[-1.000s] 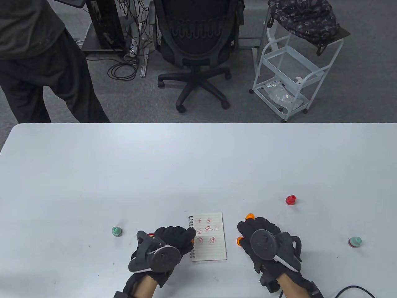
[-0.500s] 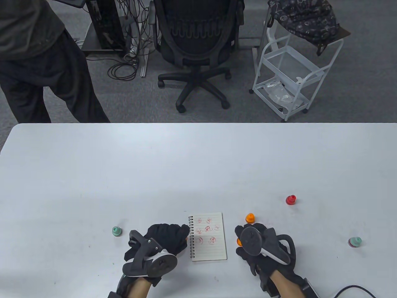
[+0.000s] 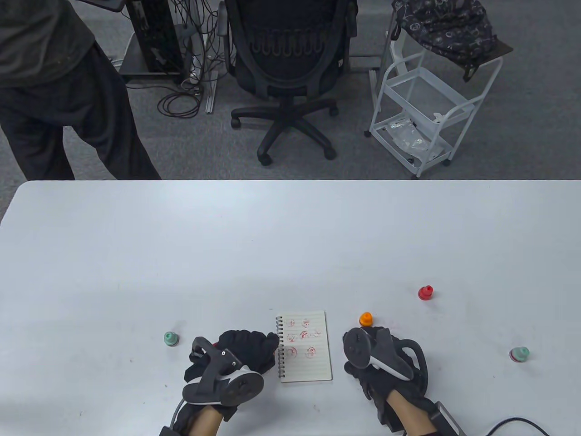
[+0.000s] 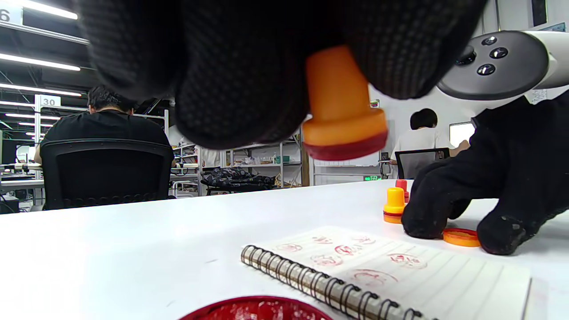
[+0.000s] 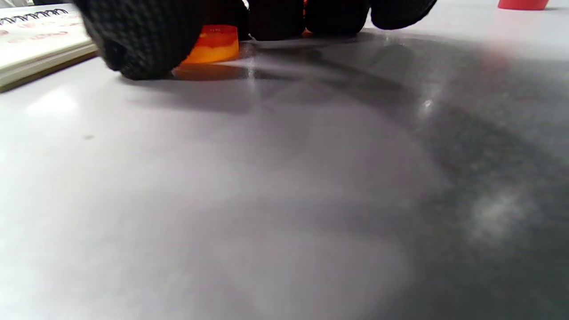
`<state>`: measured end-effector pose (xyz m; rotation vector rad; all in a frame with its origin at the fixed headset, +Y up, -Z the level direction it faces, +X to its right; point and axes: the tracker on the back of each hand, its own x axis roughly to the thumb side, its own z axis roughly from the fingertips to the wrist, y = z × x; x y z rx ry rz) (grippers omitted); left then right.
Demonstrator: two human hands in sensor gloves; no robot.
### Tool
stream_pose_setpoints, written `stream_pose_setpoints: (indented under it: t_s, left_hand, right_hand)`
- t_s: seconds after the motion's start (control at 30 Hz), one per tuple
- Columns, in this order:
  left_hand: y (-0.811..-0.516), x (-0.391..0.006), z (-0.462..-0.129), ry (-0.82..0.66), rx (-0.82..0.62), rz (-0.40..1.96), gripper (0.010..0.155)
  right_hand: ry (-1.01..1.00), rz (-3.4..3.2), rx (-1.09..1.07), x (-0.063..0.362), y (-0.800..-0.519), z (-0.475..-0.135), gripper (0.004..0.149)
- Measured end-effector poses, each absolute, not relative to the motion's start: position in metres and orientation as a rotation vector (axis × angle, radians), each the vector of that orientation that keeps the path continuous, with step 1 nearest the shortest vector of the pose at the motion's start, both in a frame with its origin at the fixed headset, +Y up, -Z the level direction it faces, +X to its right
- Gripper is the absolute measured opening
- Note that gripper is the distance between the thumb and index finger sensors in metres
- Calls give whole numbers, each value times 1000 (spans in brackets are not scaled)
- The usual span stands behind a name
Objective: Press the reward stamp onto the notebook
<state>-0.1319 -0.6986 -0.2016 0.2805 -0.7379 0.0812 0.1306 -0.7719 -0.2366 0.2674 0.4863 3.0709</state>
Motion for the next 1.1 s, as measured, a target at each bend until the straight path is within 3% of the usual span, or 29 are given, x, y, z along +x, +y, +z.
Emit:
stream_pose_setpoints:
  t_s: [0.57, 0.9, 1.03, 1.1]
  left_hand:
    - [-700, -127, -199, -757, 273, 112, 46]
    - [-695, -122, -194, -764, 315, 377, 47]
    - [-693, -120, -191, -763, 341, 494, 47]
    - [-693, -119, -190, -762, 350, 542, 47]
  right_hand:
    - [297, 2953, 317, 139, -753, -228, 57]
    - [120, 2659, 416, 133, -728, -215, 54]
    - [66, 2579, 470, 126, -719, -207, 58]
    - [58, 2536, 484, 123, -717, -203, 69]
